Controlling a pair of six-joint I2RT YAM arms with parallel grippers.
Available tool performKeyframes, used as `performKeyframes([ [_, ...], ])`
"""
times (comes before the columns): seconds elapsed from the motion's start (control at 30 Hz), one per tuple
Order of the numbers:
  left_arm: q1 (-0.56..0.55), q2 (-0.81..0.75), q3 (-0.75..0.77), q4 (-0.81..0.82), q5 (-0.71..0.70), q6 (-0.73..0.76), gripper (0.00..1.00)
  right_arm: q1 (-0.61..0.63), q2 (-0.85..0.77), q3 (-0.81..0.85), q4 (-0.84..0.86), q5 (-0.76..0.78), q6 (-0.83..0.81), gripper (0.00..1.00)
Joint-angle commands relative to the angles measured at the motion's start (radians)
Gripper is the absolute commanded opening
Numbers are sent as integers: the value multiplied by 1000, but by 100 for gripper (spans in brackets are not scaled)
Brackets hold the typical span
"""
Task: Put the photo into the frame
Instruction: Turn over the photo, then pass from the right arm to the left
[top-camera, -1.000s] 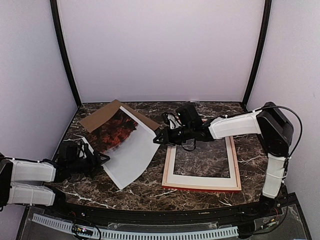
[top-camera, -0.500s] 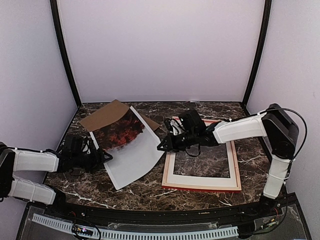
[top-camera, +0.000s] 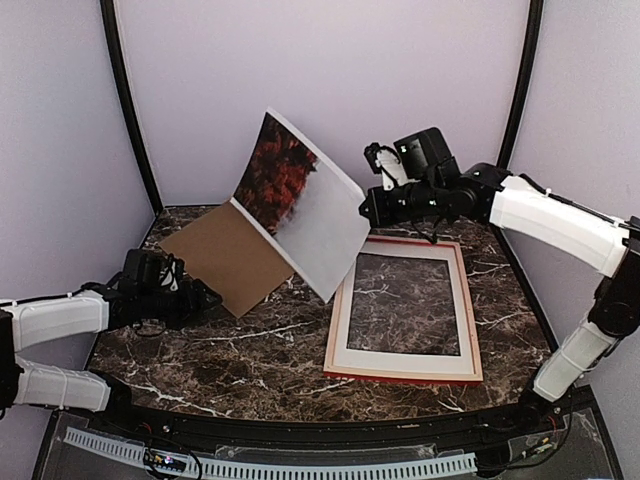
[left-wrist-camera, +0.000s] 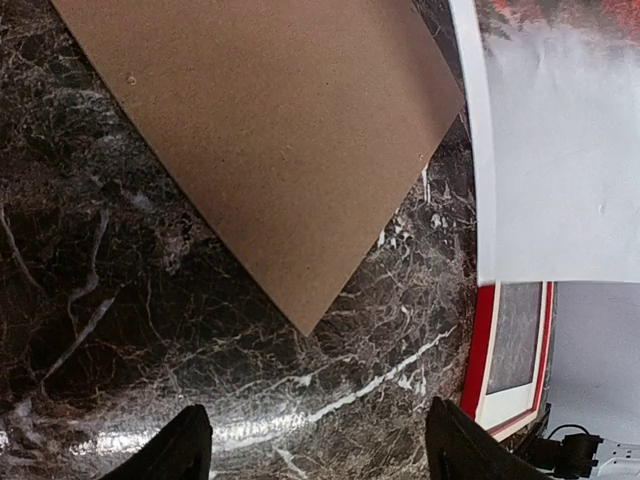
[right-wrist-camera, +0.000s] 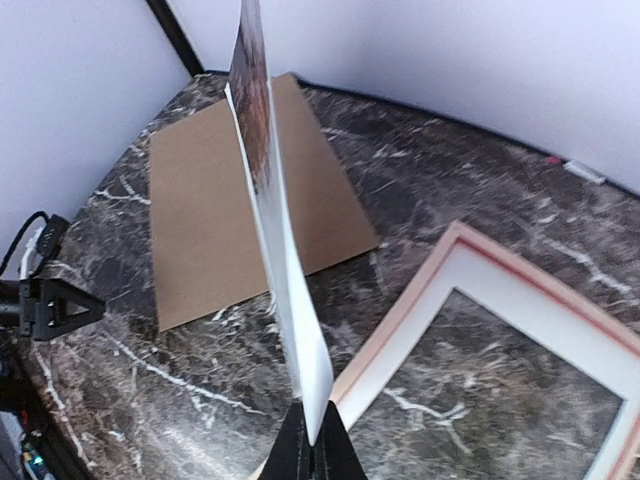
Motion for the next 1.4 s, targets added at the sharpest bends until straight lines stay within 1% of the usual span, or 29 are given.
performKeyframes([
  [0.0, -6, -11, 64, -32, 9, 23, 76, 96, 5, 187, -252, 353, -145, 3],
  [0.07, -7, -5, 88, -32, 18, 21, 76, 154, 39, 263, -312, 487, -167, 3],
  [0.13, -8, 0, 106, -32, 25, 16, 76, 212, 87, 313, -334, 570, -181, 3],
  [0.2, -9, -2, 118, -30, 35, 9, 76, 268, 139, 345, -338, 611, -202, 3],
  [0.3, -10, -33, 123, -21, 55, -13, 76, 334, 241, 390, -352, 629, -206, 4],
  [0.4, -11, -84, 107, -5, 63, -46, 76, 387, 349, 430, -361, 617, -201, 4],
  [0.5, -11, -133, 91, 44, 63, -91, 77, 437, 450, 486, -372, 601, -194, 4],
  [0.57, -11, -136, 84, 70, 70, -113, 78, 456, 523, 517, -379, 568, -181, 4],
  [0.67, -11, -96, 81, 105, 92, -128, 78, 481, 587, 536, -372, 497, -160, 4],
  [0.8, -11, -25, 73, 161, 112, -146, 78, 502, 618, 529, -340, 432, -128, 5],
  [0.97, -11, 77, 77, 187, 119, -157, 78, 516, 640, 524, -314, 389, -103, 5],
  [1.23, -11, 143, 37, 248, 127, -195, 78, 520, 661, 523, -288, 353, -86, 6],
  [1.37, -11, 176, 36, 282, 140, -203, 74, 525, 673, 527, -282, 338, -80, 7],
])
